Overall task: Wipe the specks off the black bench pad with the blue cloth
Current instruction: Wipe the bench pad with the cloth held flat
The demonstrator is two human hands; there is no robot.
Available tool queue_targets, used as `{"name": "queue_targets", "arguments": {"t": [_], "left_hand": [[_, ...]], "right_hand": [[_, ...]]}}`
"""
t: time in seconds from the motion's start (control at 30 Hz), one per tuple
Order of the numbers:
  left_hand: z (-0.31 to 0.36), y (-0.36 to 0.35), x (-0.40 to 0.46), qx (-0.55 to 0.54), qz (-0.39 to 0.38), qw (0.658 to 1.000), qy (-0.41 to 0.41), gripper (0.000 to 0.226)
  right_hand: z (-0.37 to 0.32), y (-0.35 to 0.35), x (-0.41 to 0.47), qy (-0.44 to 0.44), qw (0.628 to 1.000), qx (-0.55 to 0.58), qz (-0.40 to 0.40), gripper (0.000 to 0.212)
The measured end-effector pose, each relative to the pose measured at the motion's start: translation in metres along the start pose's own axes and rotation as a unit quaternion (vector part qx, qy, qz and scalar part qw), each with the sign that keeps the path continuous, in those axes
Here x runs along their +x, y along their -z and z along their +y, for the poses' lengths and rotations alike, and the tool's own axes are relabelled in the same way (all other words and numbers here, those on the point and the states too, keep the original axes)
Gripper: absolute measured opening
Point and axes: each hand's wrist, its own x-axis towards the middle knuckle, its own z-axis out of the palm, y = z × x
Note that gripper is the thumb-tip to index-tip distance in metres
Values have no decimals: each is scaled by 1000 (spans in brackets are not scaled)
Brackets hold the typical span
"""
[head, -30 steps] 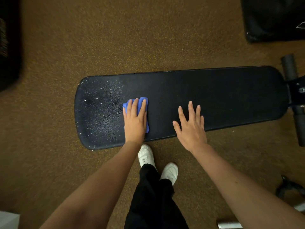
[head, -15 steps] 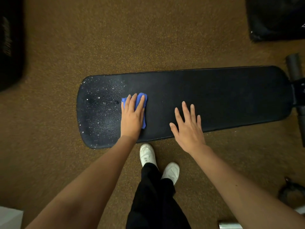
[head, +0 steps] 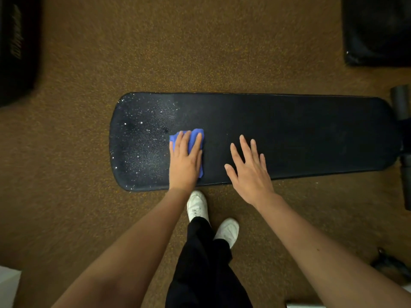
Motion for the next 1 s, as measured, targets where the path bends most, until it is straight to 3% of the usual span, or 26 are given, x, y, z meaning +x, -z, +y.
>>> {"name": "queue_targets", "arguments": {"t": [0.13,0.2,0.43,0.63,0.8,0.93,1.0], "left_hand": [[22,-3,-35,-3,-34,993,-114,45],[9,-2,-39,-11,-40,991,-128,45],[-2,1,-8,-17,21,999,43,39],[22,-5,-32,-15,12,1000,-10,40],[-8,4,-31,-12,44,993,109,40],[-1,3,-22,-6,53,992,117,40],[10,-2,-22,-14,39,997,69,41]], "right_hand": [[-4,-7,-4,-7,1000,-9,-9,58],[-6,-9,-6,-10,1000,-18,-7,57],[-10,-10,-8,-16,999,-31,-6,58],[-11,-10,-8,-19,999,-28,-7,58],[-13,-11,-7,-23,999,-43,-14,59],[-20,-13,-4,-16,999,-44,-10,59],[-25,-15,-3,-1,999,-41,-9,59]]}}
